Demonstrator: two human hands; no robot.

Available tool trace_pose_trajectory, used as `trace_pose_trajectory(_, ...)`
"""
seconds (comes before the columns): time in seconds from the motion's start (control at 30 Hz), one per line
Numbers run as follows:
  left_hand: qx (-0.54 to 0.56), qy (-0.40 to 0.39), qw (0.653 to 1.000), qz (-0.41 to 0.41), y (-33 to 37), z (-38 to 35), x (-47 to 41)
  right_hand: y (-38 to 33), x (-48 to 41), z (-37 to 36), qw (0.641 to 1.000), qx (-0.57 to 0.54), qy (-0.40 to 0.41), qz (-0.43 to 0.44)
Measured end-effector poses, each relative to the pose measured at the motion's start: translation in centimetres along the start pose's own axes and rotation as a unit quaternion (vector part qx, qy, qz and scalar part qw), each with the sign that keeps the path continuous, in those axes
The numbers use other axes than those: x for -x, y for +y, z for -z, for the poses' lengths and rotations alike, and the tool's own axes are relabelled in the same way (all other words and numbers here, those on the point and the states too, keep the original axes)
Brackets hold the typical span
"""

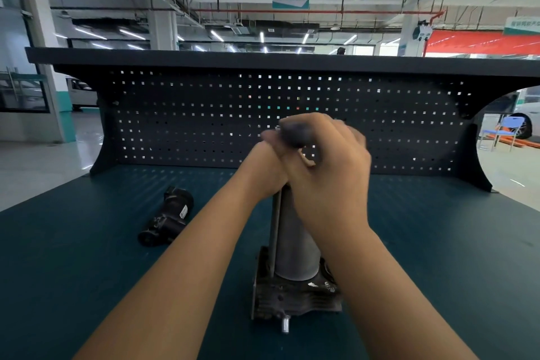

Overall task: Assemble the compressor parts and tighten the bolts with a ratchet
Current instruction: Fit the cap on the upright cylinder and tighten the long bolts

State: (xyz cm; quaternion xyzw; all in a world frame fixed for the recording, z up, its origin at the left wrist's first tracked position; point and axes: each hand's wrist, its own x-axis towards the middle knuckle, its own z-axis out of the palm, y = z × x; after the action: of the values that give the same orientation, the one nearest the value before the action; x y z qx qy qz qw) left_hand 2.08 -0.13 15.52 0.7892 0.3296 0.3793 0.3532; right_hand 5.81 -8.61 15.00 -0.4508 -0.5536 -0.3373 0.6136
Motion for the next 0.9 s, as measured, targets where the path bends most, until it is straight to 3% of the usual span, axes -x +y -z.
trace_pose_trajectory(0.07,-0.067,-0.007,0.996,-0.059,-0.1,1.2,-0.2,0.5,0.2,0.7,0.994,-0.05,0.006,-0.101)
trace_pose_trajectory(0.13,0.006,-0.016,0.999,-0.038,0.1,0.9,0.0,1.3,0.3,0.9,0.974,-0.087,-0.01,-0.209)
trace_pose_trajectory(0.3,0.009,-0.037,0.999,-0.034,-0.1,0.8,-0.2,4.2,0.2,0.2,0.928,-0.131,0.002,-0.348)
trace_pose_trajectory(0.47,-0.02,-0.038,0.998,-0.036,0.0,0.8,-0.1,7.0,-1.1,-0.4,0.881,-0.138,-0.085,-0.445)
trace_pose_trajectory(0.57,-0.031,-0.045,0.998,-0.037,0.1,0.8,-0.1,7.6,-1.9,-0.5,0.823,-0.203,-0.137,-0.512)
trace_pose_trajectory(0.67,-0.016,-0.052,0.998,-0.039,0.0,0.8,-0.2,8.4,-2.3,-0.4,0.796,-0.274,-0.142,-0.52)
trace_pose_trajectory(0.77,-0.008,-0.052,0.998,-0.039,-0.1,0.8,-0.2,8.5,-2.4,-0.2,0.77,-0.337,-0.103,-0.533)
trace_pose_trajectory(0.83,-0.007,-0.056,0.998,-0.034,-0.1,0.9,-0.2,8.1,-2.1,-0.1,0.743,-0.394,-0.018,-0.541)
trace_pose_trajectory(0.9,0.002,-0.068,0.997,-0.029,-0.1,1.0,-0.2,7.2,-1.4,0.3,0.738,-0.433,0.089,-0.51)
